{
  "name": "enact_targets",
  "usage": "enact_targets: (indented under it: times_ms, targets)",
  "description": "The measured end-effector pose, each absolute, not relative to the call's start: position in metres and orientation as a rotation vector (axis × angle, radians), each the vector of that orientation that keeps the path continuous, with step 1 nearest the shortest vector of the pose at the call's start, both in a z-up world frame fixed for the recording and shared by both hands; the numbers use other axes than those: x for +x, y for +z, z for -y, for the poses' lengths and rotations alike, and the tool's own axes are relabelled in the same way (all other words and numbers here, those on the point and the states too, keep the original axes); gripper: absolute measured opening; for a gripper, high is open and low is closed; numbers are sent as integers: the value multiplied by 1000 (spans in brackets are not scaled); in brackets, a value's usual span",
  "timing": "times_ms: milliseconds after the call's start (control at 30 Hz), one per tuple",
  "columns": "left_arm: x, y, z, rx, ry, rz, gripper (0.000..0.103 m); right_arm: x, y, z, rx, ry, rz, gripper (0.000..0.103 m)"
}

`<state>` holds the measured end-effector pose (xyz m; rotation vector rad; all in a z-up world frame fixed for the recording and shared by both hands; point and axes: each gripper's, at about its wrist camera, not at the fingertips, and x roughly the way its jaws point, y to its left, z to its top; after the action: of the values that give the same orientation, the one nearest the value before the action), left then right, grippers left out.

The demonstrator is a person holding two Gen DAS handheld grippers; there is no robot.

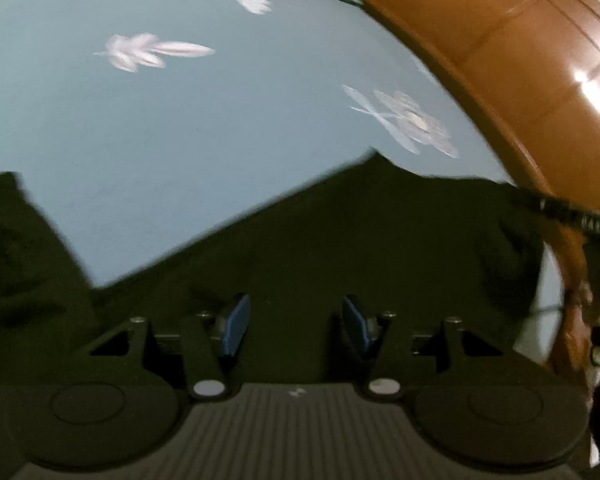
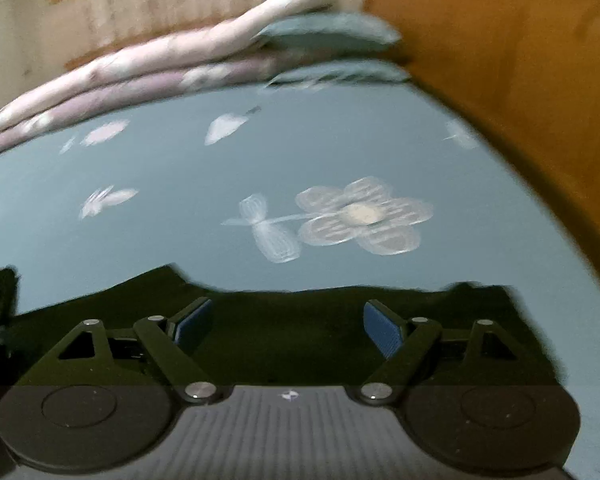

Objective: Fold clothes

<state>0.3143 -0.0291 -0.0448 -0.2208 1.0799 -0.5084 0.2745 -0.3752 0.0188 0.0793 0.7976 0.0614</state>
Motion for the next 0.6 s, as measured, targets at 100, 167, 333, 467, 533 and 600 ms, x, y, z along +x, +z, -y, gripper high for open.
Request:
enact_targets:
  times_ms: [100,167,333,467,533,600]
  targets:
    - [310,-37,18,-237,-442,-1078,51,295,-1,352,41,164,-856,86]
    - [307,-33,12,-237,-421,-1074,51,306,-13,336,-12,211,-888,86]
    - [298,-27,14,-128,-386,-1049,44,317,-44,317,-70,283,-968,95]
    - [303,-18,23,-53,-417,-1012,35,315,-50,314,-68,315,-953,103]
    - [307,-16,23,-11,-429,-997,33,315,-50,310,-85,313,-960,103]
    - [313,-17,23,26,-445,-988,33,317,-48,309,-87,313,-977,103]
